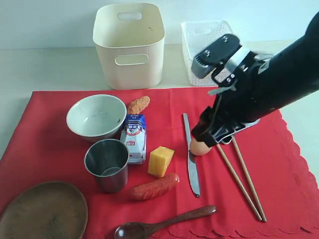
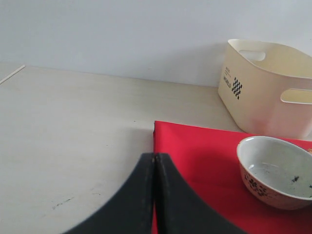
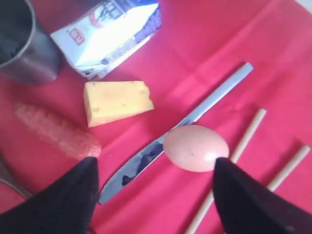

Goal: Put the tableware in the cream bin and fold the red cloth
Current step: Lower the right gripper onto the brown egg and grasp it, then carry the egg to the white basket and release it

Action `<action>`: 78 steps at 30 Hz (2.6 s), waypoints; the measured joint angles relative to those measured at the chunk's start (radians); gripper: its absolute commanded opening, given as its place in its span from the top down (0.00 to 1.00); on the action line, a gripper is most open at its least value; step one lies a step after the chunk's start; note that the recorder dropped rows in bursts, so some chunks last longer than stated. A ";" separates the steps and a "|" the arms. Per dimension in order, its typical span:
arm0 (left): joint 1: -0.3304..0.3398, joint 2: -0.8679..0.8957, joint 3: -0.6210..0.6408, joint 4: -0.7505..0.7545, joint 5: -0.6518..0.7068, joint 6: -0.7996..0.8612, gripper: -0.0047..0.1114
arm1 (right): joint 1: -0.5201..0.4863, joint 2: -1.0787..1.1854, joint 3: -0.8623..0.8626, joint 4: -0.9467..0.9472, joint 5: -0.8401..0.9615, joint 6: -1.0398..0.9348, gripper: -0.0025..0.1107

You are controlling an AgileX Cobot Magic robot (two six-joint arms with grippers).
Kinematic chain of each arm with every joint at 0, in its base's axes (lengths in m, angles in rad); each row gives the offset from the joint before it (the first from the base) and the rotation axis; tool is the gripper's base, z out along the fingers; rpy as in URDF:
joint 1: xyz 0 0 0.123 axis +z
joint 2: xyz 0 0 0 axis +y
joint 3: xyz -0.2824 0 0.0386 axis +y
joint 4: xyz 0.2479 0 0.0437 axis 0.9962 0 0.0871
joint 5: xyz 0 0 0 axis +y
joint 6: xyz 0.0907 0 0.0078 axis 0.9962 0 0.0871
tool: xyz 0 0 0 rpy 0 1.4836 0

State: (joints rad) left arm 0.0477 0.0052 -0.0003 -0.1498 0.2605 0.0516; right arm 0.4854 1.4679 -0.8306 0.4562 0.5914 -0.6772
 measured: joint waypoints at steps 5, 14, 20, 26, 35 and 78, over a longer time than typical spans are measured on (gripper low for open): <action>0.000 0.000 0.000 0.000 0.000 0.000 0.94 | 0.035 0.088 0.000 -0.037 -0.040 -0.023 0.29; 0.000 0.000 0.000 0.000 0.000 0.000 0.94 | 0.035 0.237 0.000 -0.136 -0.182 -0.027 0.29; 0.000 0.000 0.000 0.000 0.000 0.000 0.94 | 0.035 0.307 0.000 -0.161 -0.245 -0.027 0.29; 0.000 0.000 0.000 0.000 0.000 0.000 0.94 | 0.036 0.355 0.000 -0.161 -0.304 -0.027 0.29; 0.000 0.000 0.000 0.000 0.000 0.000 0.94 | 0.036 0.379 0.000 -0.161 -0.351 -0.027 0.31; 0.000 0.000 0.000 0.000 0.000 0.000 0.94 | -0.078 0.383 -0.494 -0.117 -0.436 0.045 0.98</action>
State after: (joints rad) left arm 0.0477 0.0052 -0.0003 -0.1498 0.2605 0.0516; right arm 0.4078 1.8513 -1.3249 0.3395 0.1554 -0.6320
